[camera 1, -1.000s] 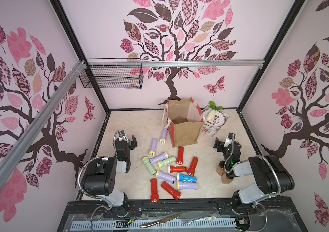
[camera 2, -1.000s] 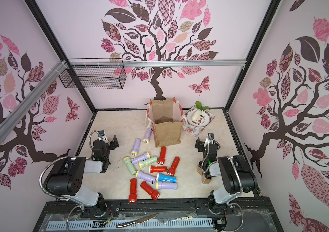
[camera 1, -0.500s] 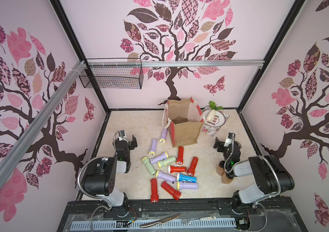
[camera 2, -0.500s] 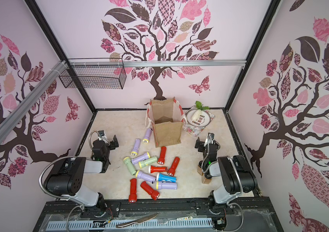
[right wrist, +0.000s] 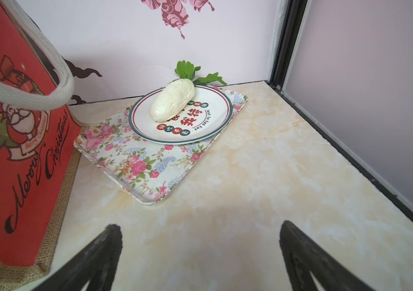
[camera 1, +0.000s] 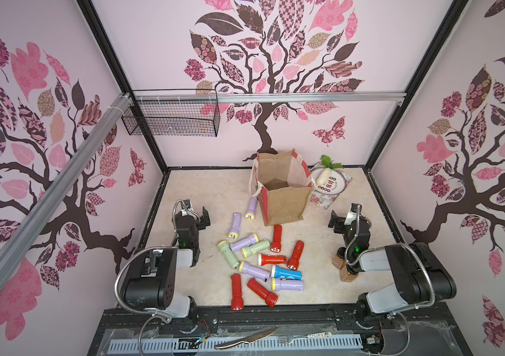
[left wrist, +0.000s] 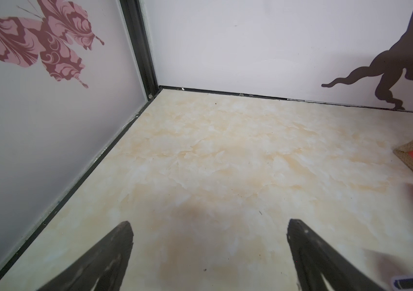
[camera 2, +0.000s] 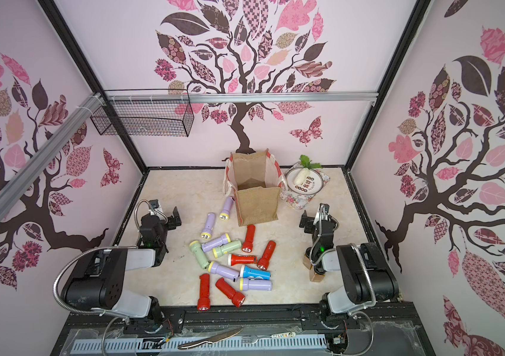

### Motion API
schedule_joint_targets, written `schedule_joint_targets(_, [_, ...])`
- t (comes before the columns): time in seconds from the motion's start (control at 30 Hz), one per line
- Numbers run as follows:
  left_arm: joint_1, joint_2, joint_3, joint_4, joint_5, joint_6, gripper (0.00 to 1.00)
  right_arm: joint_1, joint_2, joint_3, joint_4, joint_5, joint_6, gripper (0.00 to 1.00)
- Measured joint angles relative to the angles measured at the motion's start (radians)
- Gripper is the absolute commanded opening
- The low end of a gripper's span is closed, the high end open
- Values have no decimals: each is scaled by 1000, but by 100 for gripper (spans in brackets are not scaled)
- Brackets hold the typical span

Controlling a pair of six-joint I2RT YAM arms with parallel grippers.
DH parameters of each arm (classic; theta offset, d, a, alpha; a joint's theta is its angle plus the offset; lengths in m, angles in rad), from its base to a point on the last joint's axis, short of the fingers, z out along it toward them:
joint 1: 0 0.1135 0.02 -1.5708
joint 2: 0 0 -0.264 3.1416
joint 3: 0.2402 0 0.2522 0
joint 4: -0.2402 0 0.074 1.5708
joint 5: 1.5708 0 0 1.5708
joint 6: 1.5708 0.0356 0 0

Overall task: Put the flashlights into the tote bags
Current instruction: Pick up the flashlight from the center of the board.

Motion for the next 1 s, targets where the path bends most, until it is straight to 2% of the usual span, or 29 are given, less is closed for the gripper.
schedule_joint_targets(0.23, [0, -156, 83, -337, 39, -40, 98, 0, -176, 101, -251, -49, 14, 100])
schedule_joint_targets(0.5, [-13, -272, 267, -819, 107, -220, 98, 47, -302, 304, -596, -34, 84, 100])
schedule_joint_targets(0.7, [-50, -282, 478, -1204, 161, -327, 98, 153, -311, 497, -881, -18, 184, 100])
schedule_joint_targets(0.83, [-71, -277, 570, -1374, 232, -361, 98, 200, -311, 615, -1057, -20, 243, 100])
schedule_joint_targets(1.0, [-94, -220, 659, -1537, 357, -369, 98, 237, -311, 737, -1277, -70, 250, 100])
